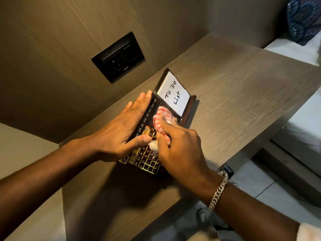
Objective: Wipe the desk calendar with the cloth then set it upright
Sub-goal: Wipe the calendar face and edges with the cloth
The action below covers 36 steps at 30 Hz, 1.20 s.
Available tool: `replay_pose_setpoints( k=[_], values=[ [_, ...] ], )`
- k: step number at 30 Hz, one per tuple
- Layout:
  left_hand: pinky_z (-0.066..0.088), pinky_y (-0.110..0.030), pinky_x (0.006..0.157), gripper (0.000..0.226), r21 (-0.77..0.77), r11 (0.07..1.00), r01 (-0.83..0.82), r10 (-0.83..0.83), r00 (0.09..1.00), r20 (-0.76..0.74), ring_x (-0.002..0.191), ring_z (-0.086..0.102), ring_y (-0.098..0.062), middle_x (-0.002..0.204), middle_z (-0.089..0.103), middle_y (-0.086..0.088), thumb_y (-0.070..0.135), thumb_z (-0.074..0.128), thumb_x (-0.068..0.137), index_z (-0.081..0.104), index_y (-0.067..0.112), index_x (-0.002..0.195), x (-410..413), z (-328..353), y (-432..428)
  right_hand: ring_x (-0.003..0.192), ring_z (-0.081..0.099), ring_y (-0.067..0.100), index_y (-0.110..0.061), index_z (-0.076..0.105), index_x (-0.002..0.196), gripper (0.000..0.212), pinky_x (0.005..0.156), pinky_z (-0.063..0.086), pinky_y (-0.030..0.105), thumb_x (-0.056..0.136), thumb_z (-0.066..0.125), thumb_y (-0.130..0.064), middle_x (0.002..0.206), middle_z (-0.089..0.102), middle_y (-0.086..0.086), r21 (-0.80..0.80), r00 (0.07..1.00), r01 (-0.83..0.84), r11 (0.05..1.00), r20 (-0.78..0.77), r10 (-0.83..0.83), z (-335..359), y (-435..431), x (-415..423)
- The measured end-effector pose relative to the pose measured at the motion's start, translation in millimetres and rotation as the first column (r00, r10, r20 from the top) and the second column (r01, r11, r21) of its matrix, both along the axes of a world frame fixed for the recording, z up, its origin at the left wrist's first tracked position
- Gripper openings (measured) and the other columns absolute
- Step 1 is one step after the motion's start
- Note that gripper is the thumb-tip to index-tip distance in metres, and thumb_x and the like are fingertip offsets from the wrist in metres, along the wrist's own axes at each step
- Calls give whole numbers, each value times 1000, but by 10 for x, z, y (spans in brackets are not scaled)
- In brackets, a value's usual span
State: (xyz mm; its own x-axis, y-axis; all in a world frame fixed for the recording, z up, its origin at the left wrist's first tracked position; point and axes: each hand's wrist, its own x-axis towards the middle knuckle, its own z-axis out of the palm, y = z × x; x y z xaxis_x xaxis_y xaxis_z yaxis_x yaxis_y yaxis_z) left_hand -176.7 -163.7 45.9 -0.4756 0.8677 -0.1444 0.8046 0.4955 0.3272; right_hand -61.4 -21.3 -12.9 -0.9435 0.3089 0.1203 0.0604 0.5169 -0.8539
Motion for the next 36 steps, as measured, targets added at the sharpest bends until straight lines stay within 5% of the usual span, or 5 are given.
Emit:
replay_pose_setpoints(
  k=[5, 12, 17, 27, 36],
  values=[
    [-4, -37, 120, 98, -1, 1000, 21, -21, 1000, -16, 149, -13, -10, 163, -15, 1, 79, 22, 81, -15, 20, 151, 7, 21, 3, 126, 56, 30, -22, 49, 140, 46, 98, 50, 32, 94, 49, -23, 144, 51, 19, -3, 992, -31, 1000, -123, 30, 87, 22, -111],
    [-6, -36, 120, 100, -18, 1000, 16, -16, 1000, -22, 148, -15, -8, 162, -18, 0, 81, 20, 80, -17, 21, 151, 21, 24, -7, 101, 67, 24, -21, 51, 139, 46, 81, 58, 28, 93, 48, -29, 131, 62, 17, 7, 999, 4, 1000, -44, -4, -37, 22, 35],
    [-4, -39, 120, 98, -11, 1000, 26, -26, 999, -39, 148, -14, -9, 162, -16, 1, 80, 21, 81, -17, 22, 151, 2, 21, -13, 126, 56, 26, -24, 54, 136, 44, 100, 49, 32, 92, 50, -23, 142, 54, 16, -28, 982, -52, 998, -183, 46, 55, 29, -92],
    [-5, -37, 119, 98, -7, 1000, 24, -25, 999, -40, 148, -14, -7, 162, -16, 3, 80, 21, 80, -17, 23, 151, 18, 22, 2, 122, 58, 24, -22, 52, 137, 46, 99, 51, 34, 92, 47, -24, 139, 57, 13, 24, 984, -57, 998, -166, 60, 61, -12, -31],
    [-13, -15, 114, 102, -12, 1000, 3, -3, 1000, -18, 145, -18, 1, 155, -23, 17, 84, 19, 76, -18, 25, 150, 59, 41, 22, 100, 60, 13, -23, 51, 139, 45, 75, 53, 20, 94, 49, -24, 127, 63, 6, 62, 999, 41, 997, -20, -40, 8, 135, -29]
  ],
)
